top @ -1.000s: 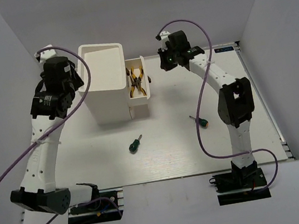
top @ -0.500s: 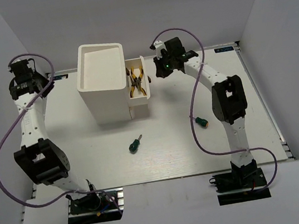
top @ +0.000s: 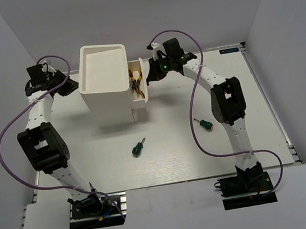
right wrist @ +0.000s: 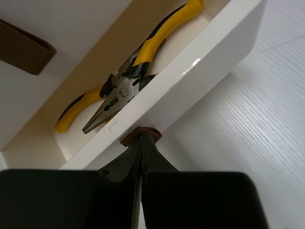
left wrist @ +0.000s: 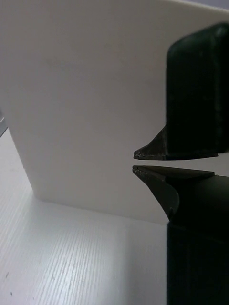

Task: Sort the tools into containers

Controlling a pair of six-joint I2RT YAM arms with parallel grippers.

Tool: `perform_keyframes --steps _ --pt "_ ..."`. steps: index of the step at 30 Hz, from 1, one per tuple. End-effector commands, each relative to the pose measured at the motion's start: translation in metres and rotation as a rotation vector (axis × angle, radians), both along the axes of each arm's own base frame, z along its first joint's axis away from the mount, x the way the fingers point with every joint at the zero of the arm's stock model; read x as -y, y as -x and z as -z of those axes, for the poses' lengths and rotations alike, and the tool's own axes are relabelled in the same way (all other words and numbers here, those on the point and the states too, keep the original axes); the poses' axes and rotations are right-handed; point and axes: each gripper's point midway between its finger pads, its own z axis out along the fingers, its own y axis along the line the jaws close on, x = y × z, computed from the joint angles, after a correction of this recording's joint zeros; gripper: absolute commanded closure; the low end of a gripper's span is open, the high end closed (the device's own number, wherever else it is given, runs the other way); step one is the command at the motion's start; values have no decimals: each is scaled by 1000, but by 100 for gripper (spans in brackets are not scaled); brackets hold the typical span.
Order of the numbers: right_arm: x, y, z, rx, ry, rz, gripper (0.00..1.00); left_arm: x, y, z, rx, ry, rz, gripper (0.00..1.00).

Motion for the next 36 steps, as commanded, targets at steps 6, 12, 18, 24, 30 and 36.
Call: perform_keyframes --steps 6,12,18,24,30,36 --pt "-54 17 -41 14 -159 -124 100 43 5 -19 101 61 215 78" --pt "-71 21 -41 -25 -203 -135 100 59 8 -17 98 56 263 78" --pt "-89 35 -48 -108 -298 -176 100 64 10 -16 89 60 272 78" --pt "-98 42 -50 -199 -370 -188 100 67 12 -12 77 45 282 78" --pt "-98 48 -45 -261 -394 -200 100 67 15 -12 76 46 282 78" --pt "-63 23 -20 -108 -176 -26 85 55 22 -8 48 8 223 57"
